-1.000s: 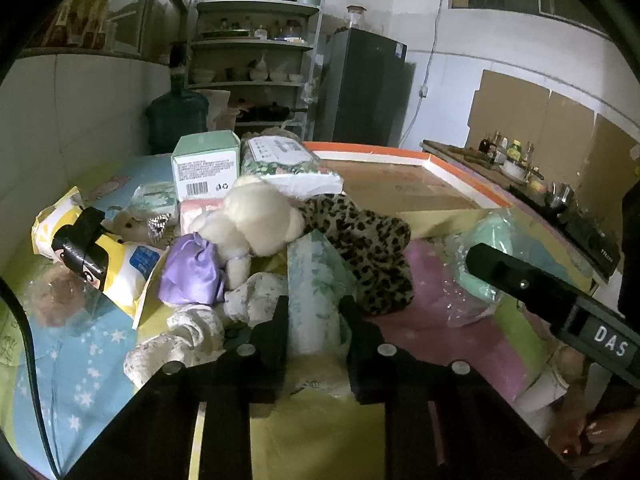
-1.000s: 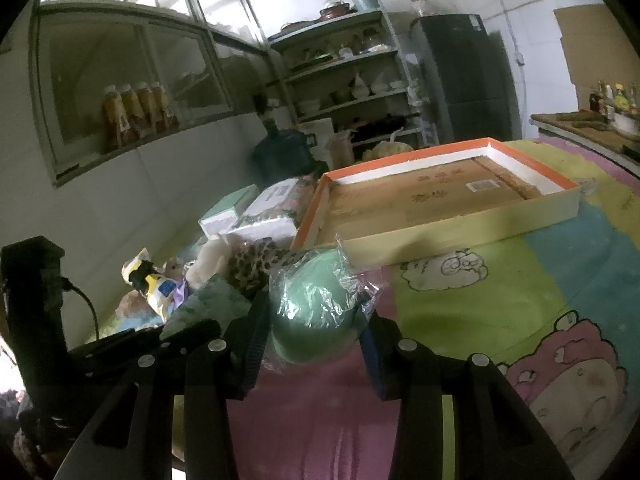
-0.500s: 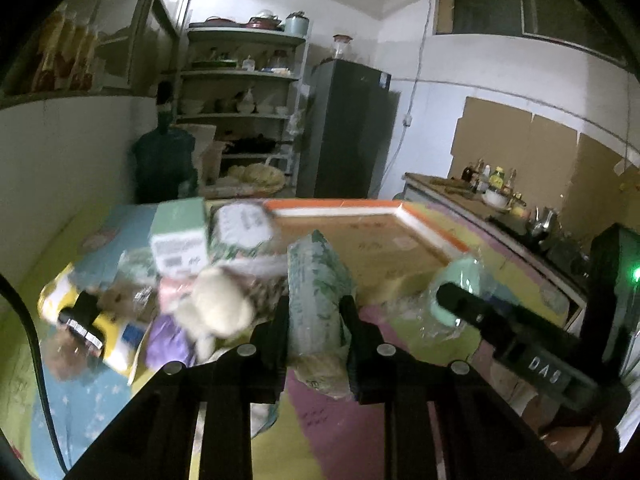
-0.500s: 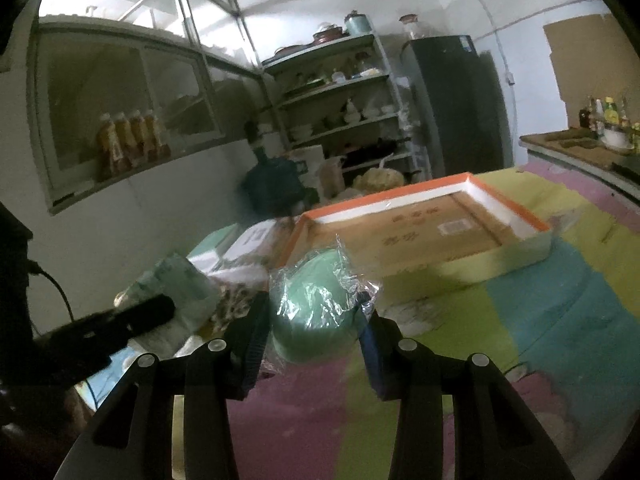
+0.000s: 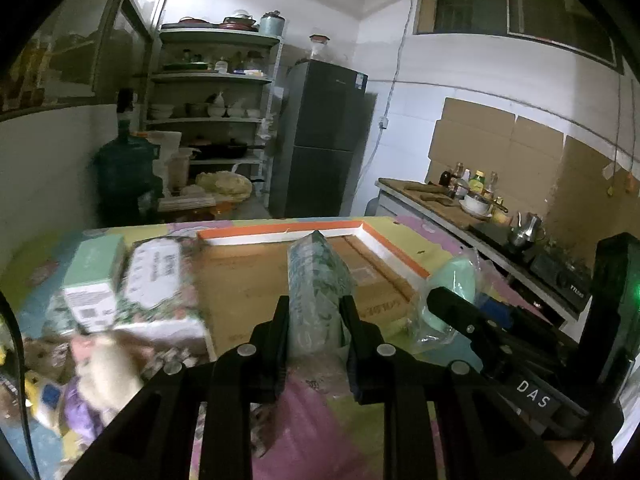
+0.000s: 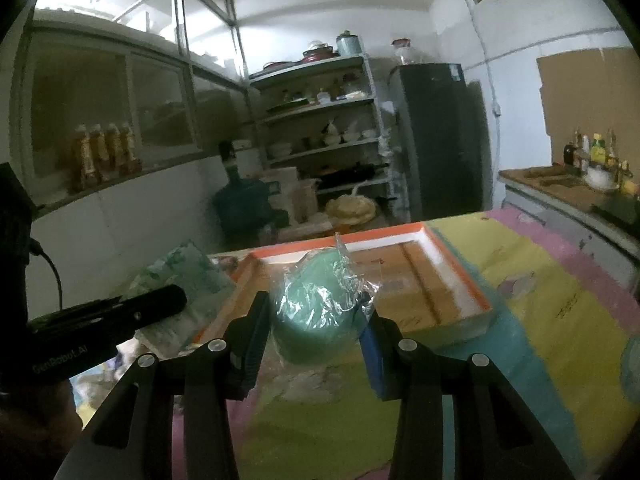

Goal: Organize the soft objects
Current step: 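Carry both items into the orange-rimmed tray and open both tools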

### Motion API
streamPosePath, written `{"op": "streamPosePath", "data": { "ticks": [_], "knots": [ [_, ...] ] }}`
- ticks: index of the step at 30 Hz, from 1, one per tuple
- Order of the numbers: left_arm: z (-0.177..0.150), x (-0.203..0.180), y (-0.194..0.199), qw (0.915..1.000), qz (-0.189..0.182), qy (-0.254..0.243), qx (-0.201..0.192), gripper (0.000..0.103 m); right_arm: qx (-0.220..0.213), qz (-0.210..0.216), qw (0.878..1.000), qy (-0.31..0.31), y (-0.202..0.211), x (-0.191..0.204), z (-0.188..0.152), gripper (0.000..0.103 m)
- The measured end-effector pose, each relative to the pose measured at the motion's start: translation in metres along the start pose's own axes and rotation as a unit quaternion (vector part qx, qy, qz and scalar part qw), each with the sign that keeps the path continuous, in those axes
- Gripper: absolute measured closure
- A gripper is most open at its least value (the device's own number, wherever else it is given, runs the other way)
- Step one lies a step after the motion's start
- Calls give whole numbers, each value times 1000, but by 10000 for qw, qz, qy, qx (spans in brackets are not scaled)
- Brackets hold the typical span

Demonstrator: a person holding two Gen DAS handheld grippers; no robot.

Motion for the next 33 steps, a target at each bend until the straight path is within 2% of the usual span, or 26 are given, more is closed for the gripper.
{"op": "streamPosePath", "data": {
  "ticks": [9,19,24,33],
  "knots": [
    [14,-23,-55,9997,-152,-19,201,79,202,-208,9995,-108,-36,-52,27,59],
    [16,-29,-107,9977,-320,177,569,80,605,-429,9968,-309,-78,-89,37,59],
    [14,-29,-124,9961,-418,286,719,80,922,-393,9937,-492,-94,-98,33,59],
    [2,-25,-148,9923,-549,454,1013,80,1288,-464,9895,-454,-109,-100,25,59]
  ]
}}
Point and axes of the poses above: each gripper's, at about its wrist camera, not at the fingertips, and y roughly against the way its jaws point, x to its left, z to its top, the point moved 7 cm from there along -y, roughly the way its jaws point, and after that the axes turned 11 degrees about -y, right-handed, at the moved point
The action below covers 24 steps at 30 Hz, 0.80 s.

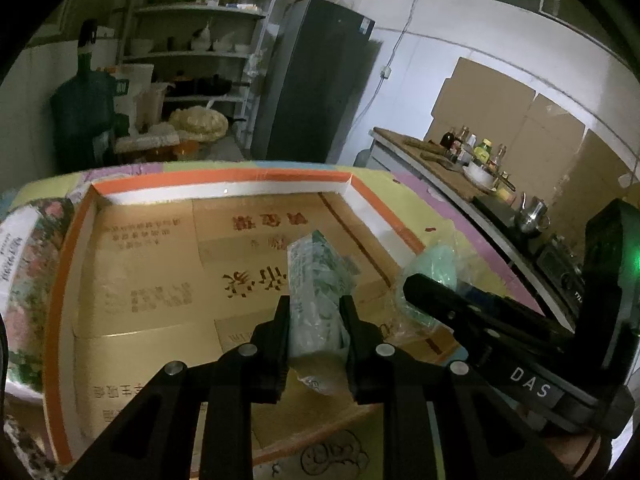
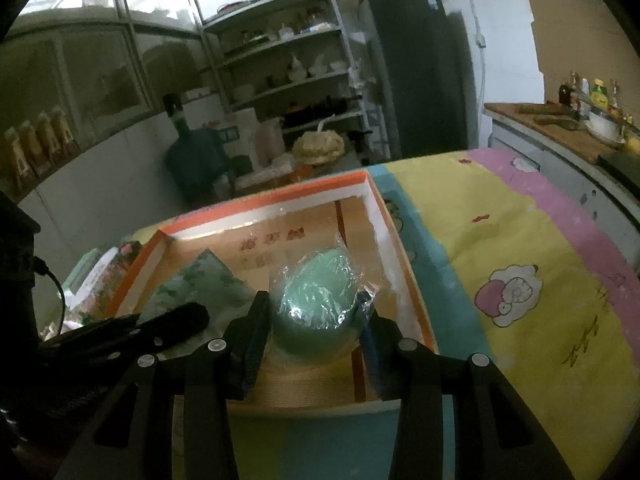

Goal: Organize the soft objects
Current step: 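Carry both items into the orange-rimmed tray and open both tools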

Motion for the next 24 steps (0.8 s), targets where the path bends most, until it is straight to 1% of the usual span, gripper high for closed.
{"op": "streamPosePath", "data": {
  "ticks": [3,5,8,10,13,14,16,20,22,24],
  "knots": [
    [-3,3,-8,9999,-33,45,111,80,138,-5,9999,-30,-5,-1,-1,59],
    [-4,5,-9,9999,-42,64,111,79,207,2,9998,-41,-7,-1,-2,59],
    [-4,5,-10,9999,-20,33,121,75,298,17,9995,-51,-12,-1,-2,56],
    [-3,6,-9,9999,61,-7,141,64,315,31,9995,-62,-12,-2,-3,55],
    [-4,8,-10,9998,168,-24,128,50,306,10,9995,-75,-12,-2,-2,54],
    [-3,9,-8,9998,177,-2,97,49,303,17,9995,-93,-13,-2,-1,53],
    [-2,10,-5,9998,209,27,28,47,284,35,9995,-110,-13,-3,-1,48],
    [-1,12,1,9995,308,-4,-84,44,246,65,9996,-107,-12,-1,-1,46],
    [0,13,7,9991,399,-36,-159,42,201,83,9997,-107,-10,0,-1,44],
    [2,13,13,9984,492,-81,-252,42,139,98,9998,-110,-8,0,0,43]
  ]
}}
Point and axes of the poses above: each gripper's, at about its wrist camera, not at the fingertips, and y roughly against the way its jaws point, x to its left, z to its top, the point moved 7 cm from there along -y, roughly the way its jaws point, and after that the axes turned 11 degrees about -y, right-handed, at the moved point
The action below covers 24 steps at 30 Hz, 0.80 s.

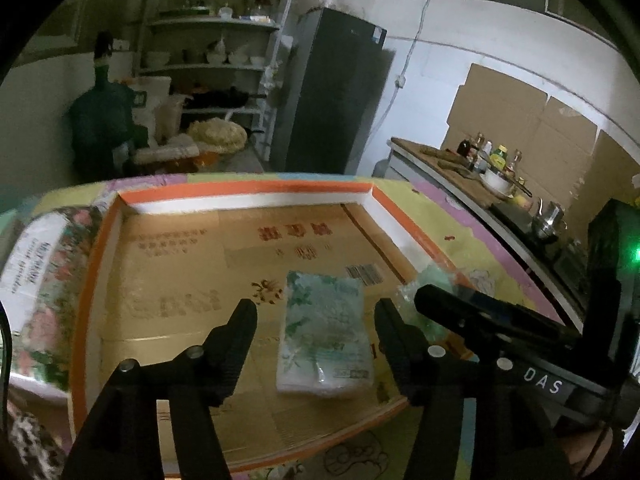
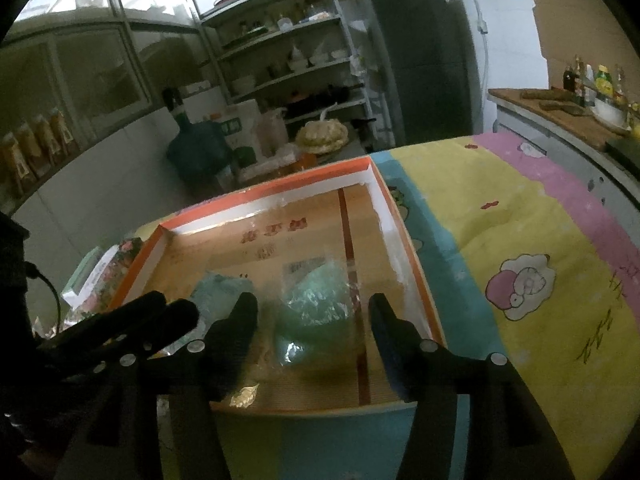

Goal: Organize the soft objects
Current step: 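Carry both items into the orange-rimmed tray and open both tools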

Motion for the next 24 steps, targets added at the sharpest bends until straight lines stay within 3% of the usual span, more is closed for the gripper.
{"op": "streamPosePath", "data": {
  "ticks": [11,15,19,24],
  "knots": [
    [10,9,46,9963,614,-283,-526,40,-378,-5,9993,79,19,8,0,43],
    [10,19,61,9950,716,-273,-644,32,-439,-1,9990,75,25,14,-3,43],
    [9,28,76,9934,833,-248,-750,24,-551,-4,9984,83,32,20,-5,29],
    [5,39,93,9926,868,-196,-825,23,-744,-65,9971,145,45,29,-8,28]
  ]
}}
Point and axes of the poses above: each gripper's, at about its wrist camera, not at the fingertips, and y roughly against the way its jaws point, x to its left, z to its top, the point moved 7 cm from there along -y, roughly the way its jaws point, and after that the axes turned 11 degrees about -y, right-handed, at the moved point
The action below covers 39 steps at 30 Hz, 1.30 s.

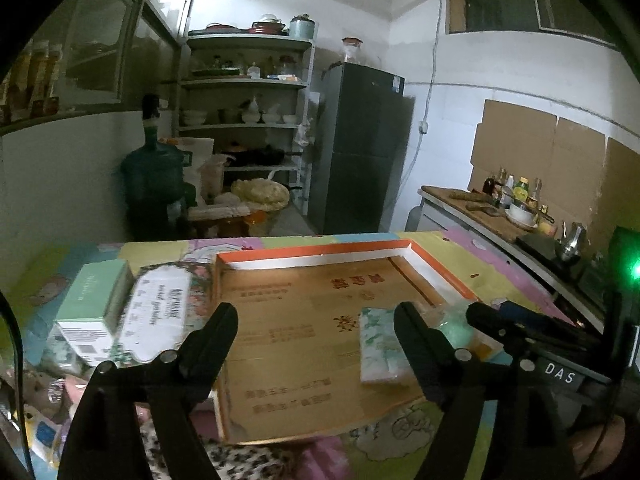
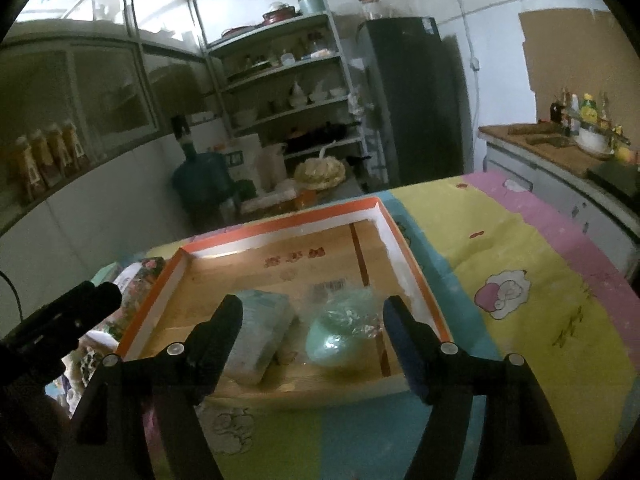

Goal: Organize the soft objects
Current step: 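Carry both items into the orange-rimmed tray and open both tools, then move both tools back over the pile of soft items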

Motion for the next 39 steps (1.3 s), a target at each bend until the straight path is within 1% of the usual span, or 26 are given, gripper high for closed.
{"op": "streamPosePath", "data": {
  "ticks": [5,8,11,19,29,36,39],
  "knots": [
    [-1,13,16,9999,3,76,-135,22,-150,-37,9998,124,15,13,-4,28],
    [-1,23,28,9993,0,247,-276,22,-242,-13,9995,180,23,23,-7,28],
    [-2,37,39,9985,130,364,-393,20,-330,20,9991,248,31,35,-11,28],
    [-15,64,57,9981,508,312,-177,20,-524,217,9973,475,50,83,-26,28],
    [-36,102,85,9945,910,503,-103,20,-436,550,9955,635,57,134,-47,28],
    [-47,121,103,9927,1055,566,-143,20,-354,708,9943,710,59,161,-60,28],
    [-52,129,112,9929,998,618,-211,20,-313,750,9938,763,60,172,-68,28]
  ]
}}
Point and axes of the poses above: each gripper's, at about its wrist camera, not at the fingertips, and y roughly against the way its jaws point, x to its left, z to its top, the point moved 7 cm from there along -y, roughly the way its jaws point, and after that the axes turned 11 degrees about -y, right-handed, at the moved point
